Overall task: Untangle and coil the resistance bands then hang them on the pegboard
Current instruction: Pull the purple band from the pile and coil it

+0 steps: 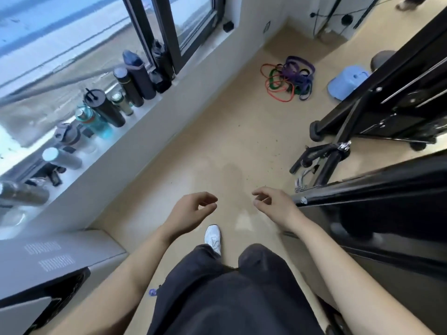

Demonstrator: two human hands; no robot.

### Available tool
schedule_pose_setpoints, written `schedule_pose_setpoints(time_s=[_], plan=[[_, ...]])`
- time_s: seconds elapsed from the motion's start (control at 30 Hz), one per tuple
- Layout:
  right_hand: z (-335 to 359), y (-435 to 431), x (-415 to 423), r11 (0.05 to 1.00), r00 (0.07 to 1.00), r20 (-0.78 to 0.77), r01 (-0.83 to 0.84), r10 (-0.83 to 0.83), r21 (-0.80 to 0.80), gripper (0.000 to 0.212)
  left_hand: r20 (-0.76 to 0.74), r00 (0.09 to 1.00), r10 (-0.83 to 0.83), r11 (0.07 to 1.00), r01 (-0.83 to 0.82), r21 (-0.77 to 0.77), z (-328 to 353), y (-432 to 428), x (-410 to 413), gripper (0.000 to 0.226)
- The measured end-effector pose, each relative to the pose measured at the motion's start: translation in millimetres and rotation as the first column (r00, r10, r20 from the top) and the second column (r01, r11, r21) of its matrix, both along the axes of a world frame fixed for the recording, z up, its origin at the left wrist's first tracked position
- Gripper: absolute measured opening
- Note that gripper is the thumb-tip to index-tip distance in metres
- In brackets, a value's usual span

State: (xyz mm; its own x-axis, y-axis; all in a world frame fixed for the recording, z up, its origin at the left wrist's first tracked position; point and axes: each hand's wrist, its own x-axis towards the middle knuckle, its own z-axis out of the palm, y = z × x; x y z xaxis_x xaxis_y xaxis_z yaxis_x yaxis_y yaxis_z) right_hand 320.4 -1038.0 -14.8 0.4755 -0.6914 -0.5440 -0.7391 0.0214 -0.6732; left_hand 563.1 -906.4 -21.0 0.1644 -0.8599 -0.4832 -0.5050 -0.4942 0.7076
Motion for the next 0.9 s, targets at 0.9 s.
schedule_pose_setpoints(time_s=[0.9], plan=[[-47.2,-471.0,85.4,0.990,0.982,-0.172,-0.057,0.078,0.126,0.033,0.034,0.971,-0.237,0.966,0.232,0.112,-21.6,-503.9,103.7,0.054]])
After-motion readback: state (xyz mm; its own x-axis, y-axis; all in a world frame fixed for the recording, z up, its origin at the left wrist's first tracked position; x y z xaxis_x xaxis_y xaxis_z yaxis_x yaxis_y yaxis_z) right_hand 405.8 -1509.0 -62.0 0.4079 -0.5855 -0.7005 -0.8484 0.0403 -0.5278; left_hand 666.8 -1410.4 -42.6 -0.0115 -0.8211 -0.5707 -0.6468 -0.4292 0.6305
